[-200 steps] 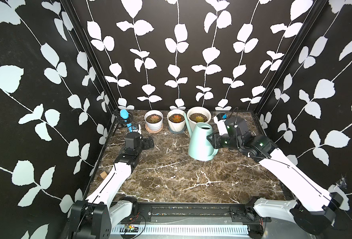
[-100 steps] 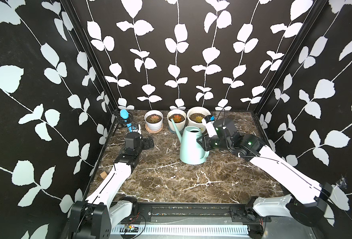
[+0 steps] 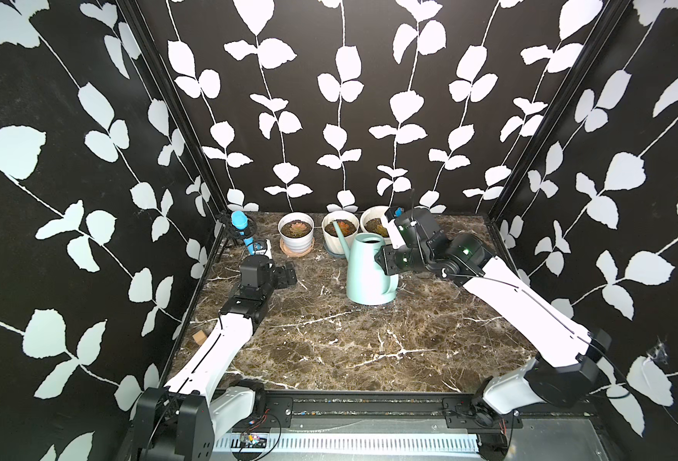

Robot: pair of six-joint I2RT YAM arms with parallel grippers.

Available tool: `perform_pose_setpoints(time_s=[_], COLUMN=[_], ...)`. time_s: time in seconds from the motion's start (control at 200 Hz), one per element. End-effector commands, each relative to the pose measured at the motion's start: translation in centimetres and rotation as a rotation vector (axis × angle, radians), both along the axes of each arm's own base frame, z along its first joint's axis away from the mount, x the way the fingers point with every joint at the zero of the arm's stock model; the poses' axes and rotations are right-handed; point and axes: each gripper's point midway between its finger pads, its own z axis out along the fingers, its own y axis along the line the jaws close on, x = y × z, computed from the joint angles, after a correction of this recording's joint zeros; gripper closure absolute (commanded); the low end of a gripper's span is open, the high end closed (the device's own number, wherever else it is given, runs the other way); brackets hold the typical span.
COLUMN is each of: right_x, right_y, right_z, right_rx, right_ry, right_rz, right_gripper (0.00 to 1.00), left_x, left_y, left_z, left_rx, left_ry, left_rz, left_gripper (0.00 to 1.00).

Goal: Water the succulent around the soil edge
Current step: Water the soil of the potted plant with water.

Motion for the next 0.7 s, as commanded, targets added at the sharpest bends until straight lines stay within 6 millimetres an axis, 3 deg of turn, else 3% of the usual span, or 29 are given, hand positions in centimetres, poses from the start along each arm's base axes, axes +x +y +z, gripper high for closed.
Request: perform_pose_setpoints(time_s=[0.0,0.185,0.225,0.315,0.695], right_x=[0.4,0.7,1.1,1.3,2.5], right_y=[0.4,0.8,1.4,1.8,3.0], right_z=[2.8,2.7,1.6,1.5,1.9], right_rx=[0.043,0.025,0.003,0.001,-0.027], right_ry=[-0.04,-0.015,0.012,0.025,0.034], right_rz=[-0.015,-0.014,-0.01,-0.007,-0.002], right_gripper=[1.0,1.0,1.0,1.0,1.0], left_x=[0.2,0.2,0.2,0.2,0.2], left_y=[-0.1,-0.1,-0.1,-0.1,-0.1], left_z=[2.1,2.0,2.1,2.1,2.1], left_rx=[-0.006,-0.006,-0.006,-0.005,-0.005], left_ry=[-0.051,-0.05,-0.052,-0.051,-0.052], left_rz=[-0.002,-0.001,-0.001,-0.002,0.001], left_gripper=[0.01,0.01,0.01,0.01,0.01])
